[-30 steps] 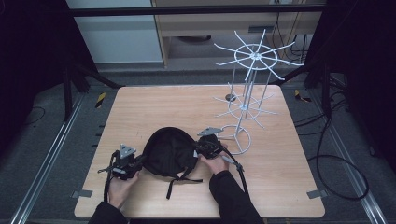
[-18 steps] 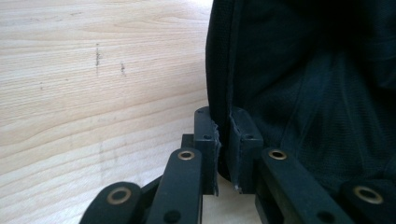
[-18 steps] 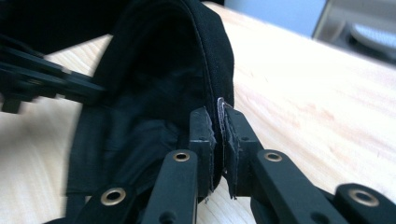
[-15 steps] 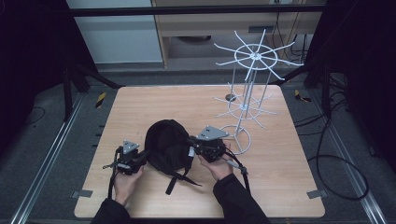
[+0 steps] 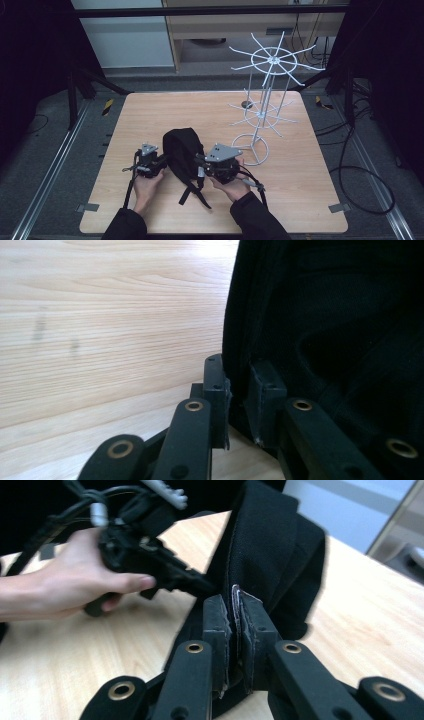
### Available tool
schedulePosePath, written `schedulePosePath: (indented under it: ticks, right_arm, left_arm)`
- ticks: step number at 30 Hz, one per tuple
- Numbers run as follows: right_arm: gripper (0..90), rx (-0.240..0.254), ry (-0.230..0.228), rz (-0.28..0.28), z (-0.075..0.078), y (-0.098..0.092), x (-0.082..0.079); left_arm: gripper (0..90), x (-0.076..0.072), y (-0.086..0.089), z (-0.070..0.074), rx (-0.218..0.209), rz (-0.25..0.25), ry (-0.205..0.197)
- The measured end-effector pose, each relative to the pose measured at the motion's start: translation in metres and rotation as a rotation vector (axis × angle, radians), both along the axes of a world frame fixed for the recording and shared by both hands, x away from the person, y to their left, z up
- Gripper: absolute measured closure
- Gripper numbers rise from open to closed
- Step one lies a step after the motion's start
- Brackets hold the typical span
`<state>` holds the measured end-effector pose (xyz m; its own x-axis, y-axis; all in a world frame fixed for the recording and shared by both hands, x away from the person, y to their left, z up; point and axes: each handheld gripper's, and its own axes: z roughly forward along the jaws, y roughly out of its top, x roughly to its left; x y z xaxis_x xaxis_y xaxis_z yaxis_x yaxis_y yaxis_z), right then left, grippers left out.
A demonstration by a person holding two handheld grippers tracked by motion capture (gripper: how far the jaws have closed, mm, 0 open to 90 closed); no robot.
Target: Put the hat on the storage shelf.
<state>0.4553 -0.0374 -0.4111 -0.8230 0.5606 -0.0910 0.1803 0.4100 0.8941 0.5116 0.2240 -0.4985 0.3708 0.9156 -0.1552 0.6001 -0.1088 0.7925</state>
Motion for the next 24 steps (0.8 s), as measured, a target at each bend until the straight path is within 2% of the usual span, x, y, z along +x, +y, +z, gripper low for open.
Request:
schedulePosePath:
  ticks: [5,7,11,12,13,16,17,19,21,23,24]
  right_arm:
    - [83.4,-0.033,0.019,0.004,-0.012,0.003,-0.004]
    - [83.4,-0.039,0.022,-0.002,-0.014,0.003,-0.005]
    - [83.4,-0.056,0.021,-0.014,-0.015,0.003,-0.006]
    - [83.4,-0.07,0.027,-0.033,-0.016,0.003,-0.006]
    - [83.4,-0.078,0.027,-0.041,-0.017,0.003,-0.006]
    - [83.5,-0.088,0.028,-0.058,-0.018,0.003,-0.007]
    - [83.6,-0.097,0.027,-0.074,-0.019,0.002,-0.007]
    - [83.6,-0.096,0.029,-0.088,-0.019,0.0,-0.007]
    - [83.7,-0.094,0.031,-0.094,-0.019,0.0,-0.007]
    - [83.7,-0.091,0.028,-0.101,-0.019,0.0,-0.007]
    - [83.7,-0.093,0.027,-0.102,-0.019,0.0,-0.008]
  left_arm:
    - [75.7,0.002,-0.002,-0.004,-0.009,-0.022,0.007]
    - [70.6,0.002,0.0,-0.004,-0.02,-0.034,0.018]
    - [59.7,0.0,0.006,0.002,-0.027,-0.039,0.012]
    - [57.5,-0.004,0.011,0.008,-0.054,-0.053,0.006]
    - [55.5,-0.007,0.014,0.012,-0.054,-0.051,-0.001]
    - [52.4,-0.015,0.019,0.02,-0.038,-0.053,-0.011]
    - [51.1,-0.024,0.023,0.026,-0.006,-0.057,-0.015]
    - [49.5,-0.03,0.025,0.03,0.0,-0.056,-0.02]
    - [49.0,-0.041,0.028,0.039,0.005,-0.063,-0.044]
    - [48.8,-0.052,0.03,0.048,-0.019,-0.075,-0.064]
    - [48.8,-0.058,0.03,0.053,-0.046,-0.081,-0.075]
